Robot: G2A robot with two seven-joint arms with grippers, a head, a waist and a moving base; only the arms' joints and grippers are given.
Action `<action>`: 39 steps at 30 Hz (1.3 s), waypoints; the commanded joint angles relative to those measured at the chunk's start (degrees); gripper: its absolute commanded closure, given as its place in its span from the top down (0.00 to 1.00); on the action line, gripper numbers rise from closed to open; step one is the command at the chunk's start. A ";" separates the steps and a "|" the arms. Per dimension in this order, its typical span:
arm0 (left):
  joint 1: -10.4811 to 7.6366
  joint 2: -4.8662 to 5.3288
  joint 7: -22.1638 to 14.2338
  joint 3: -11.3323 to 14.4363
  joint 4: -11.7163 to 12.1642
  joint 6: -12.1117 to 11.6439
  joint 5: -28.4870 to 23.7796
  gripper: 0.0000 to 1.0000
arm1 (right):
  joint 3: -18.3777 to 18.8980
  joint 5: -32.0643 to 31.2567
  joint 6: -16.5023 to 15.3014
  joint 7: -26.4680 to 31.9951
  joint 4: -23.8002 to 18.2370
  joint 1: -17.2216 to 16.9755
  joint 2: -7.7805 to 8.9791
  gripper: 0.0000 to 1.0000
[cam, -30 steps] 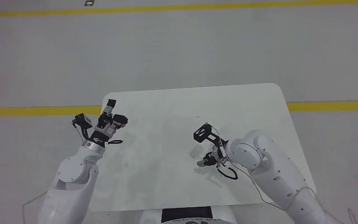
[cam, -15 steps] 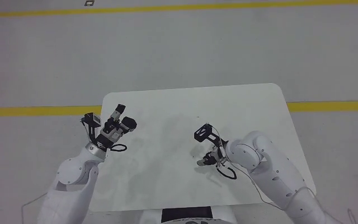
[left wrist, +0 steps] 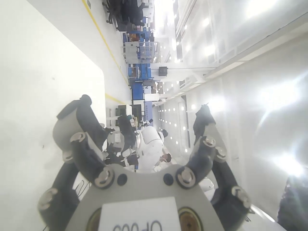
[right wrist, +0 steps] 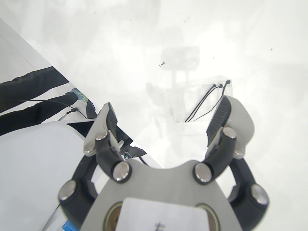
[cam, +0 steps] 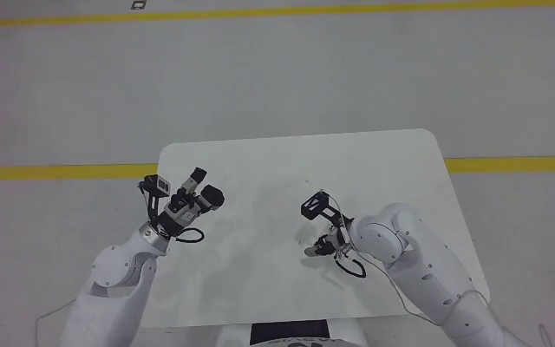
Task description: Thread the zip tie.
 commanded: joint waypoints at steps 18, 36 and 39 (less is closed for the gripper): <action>0.00 0.00 0.00 0.00 0.00 0.01 0.00 1.00 | -0.92 -5.41 2.44 2.03 -1.31 -1.46 0.89 1.00; 0.00 0.00 0.00 0.00 0.00 0.01 0.00 1.00 | -3.82 -7.28 8.45 0.75 2.07 1.08 -0.09 1.00; 0.00 0.00 0.00 0.00 0.00 0.01 0.00 1.00 | -3.34 -7.73 11.09 2.62 1.33 0.95 -0.09 1.00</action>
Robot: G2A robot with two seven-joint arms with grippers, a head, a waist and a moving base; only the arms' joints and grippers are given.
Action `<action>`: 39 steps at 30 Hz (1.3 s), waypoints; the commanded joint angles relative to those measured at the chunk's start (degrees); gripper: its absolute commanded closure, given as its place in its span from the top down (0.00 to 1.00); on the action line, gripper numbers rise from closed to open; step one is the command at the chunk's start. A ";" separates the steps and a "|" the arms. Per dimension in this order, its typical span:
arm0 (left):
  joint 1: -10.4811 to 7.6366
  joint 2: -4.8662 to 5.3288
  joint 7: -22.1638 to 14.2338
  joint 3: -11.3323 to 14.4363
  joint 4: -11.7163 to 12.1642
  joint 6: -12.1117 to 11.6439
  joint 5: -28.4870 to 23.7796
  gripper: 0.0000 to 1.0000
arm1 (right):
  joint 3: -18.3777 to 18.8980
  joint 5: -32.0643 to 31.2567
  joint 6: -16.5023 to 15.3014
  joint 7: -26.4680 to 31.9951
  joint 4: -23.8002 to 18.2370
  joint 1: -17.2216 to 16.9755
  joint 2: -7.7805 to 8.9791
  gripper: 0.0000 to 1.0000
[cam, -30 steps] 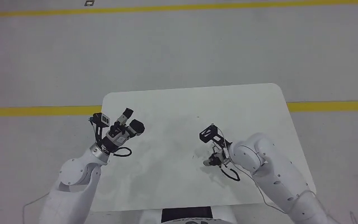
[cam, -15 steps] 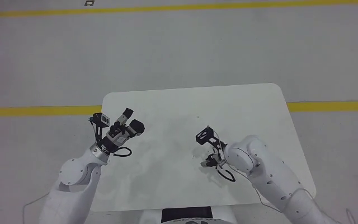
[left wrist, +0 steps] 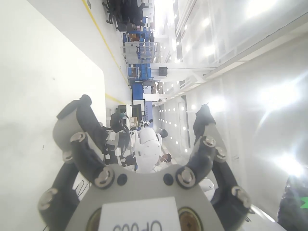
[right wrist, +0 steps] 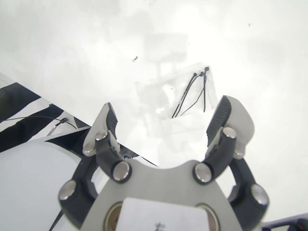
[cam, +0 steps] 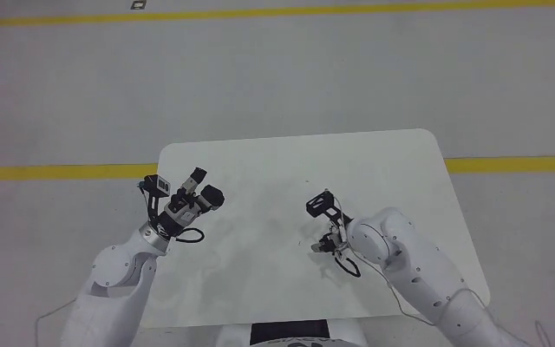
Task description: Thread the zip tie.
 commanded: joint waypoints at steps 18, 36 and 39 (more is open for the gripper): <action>0.00 0.00 0.00 0.00 0.00 0.00 0.00 1.00 | -0.74 3.75 6.72 1.87 -0.44 0.42 0.75 1.00; 0.00 0.00 0.00 0.00 0.00 0.00 0.00 1.00 | -1.54 4.11 5.59 -2.89 1.88 -0.23 0.45 1.00; 0.00 0.00 0.00 0.00 0.00 0.00 0.00 1.00 | -0.96 3.67 6.04 -3.28 1.57 -0.48 0.52 1.00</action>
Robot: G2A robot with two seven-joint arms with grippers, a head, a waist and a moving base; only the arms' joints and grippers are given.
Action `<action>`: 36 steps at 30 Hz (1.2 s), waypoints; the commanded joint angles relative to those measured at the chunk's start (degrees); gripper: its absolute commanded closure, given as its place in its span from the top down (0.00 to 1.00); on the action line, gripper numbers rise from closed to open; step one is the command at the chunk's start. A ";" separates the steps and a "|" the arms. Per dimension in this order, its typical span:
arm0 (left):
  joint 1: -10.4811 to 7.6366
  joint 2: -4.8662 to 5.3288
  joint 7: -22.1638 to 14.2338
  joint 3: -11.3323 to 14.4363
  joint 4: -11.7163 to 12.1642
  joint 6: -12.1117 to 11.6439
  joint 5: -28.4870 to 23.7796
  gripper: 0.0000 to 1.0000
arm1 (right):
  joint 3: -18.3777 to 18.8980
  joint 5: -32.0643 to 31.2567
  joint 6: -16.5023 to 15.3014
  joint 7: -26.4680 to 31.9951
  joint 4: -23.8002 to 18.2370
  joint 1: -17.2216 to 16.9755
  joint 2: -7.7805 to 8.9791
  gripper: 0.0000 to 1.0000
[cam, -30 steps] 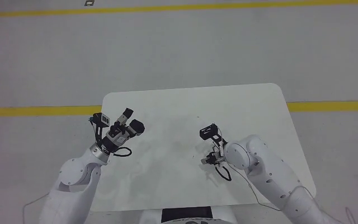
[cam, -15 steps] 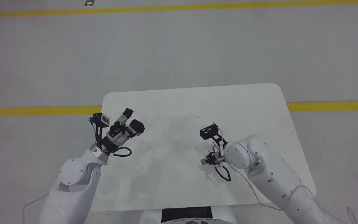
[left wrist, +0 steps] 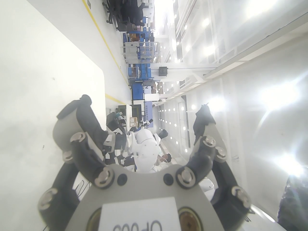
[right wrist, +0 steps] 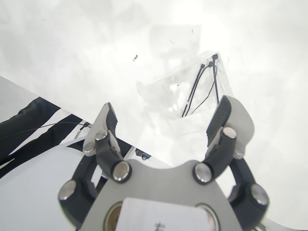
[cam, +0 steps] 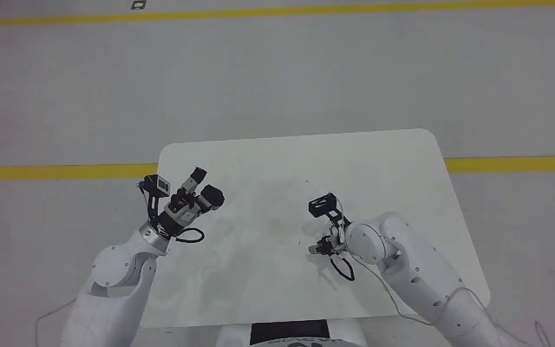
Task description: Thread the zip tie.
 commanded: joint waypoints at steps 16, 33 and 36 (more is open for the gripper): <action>0.00 0.00 0.00 0.00 0.00 0.00 0.00 1.00 | 1.65 -2.31 -1.47 0.36 -1.85 -1.06 0.35 0.06; 0.00 0.00 0.00 0.00 0.00 0.00 0.00 1.00 | 0.27 -2.76 -2.30 -2.85 2.96 -1.16 -0.21 0.10; 0.00 0.00 0.00 0.00 0.00 0.00 0.00 1.00 | -0.03 -3.50 -2.21 -3.18 3.70 -0.97 -0.31 0.10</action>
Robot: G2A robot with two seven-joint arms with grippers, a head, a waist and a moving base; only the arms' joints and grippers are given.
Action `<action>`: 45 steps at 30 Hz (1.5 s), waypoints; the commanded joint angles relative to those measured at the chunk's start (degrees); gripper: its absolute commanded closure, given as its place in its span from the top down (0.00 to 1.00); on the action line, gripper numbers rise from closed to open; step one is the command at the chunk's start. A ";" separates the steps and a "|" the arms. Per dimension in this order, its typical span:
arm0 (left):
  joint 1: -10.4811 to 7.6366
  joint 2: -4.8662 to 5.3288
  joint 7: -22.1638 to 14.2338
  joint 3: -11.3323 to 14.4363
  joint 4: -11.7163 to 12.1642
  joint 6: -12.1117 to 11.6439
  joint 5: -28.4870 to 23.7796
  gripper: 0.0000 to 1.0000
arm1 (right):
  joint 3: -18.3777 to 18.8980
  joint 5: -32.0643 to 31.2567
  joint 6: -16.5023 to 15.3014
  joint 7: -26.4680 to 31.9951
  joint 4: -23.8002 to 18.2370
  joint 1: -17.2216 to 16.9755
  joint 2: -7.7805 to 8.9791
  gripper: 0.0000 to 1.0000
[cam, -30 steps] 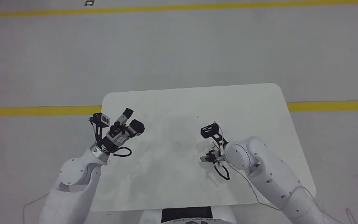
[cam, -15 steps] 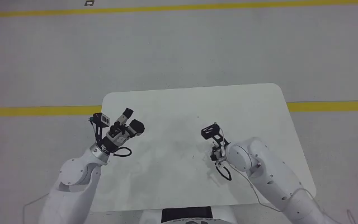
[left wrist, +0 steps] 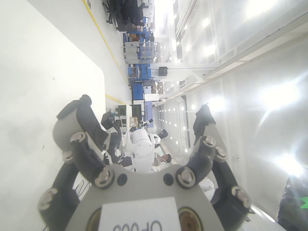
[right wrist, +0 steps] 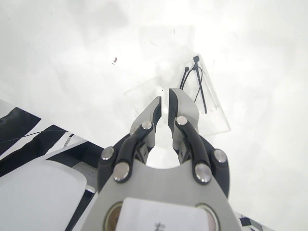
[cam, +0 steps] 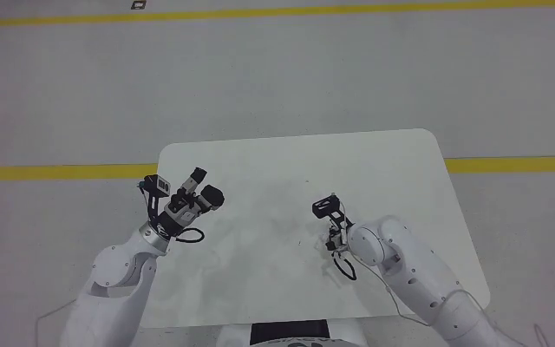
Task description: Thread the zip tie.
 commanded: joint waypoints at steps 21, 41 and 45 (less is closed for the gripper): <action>0.00 0.00 0.00 0.00 0.00 0.00 0.00 1.00 | -1.97 -3.02 0.47 -1.05 4.80 1.91 -1.07 0.12; 0.00 0.00 0.00 0.00 0.00 0.00 0.00 1.00 | -0.56 -1.85 -0.17 0.08 3.26 2.00 -1.46 0.00; 0.00 0.00 0.00 0.00 0.00 0.00 0.00 1.00 | 0.03 -1.36 -0.63 0.26 2.49 1.52 -1.40 0.00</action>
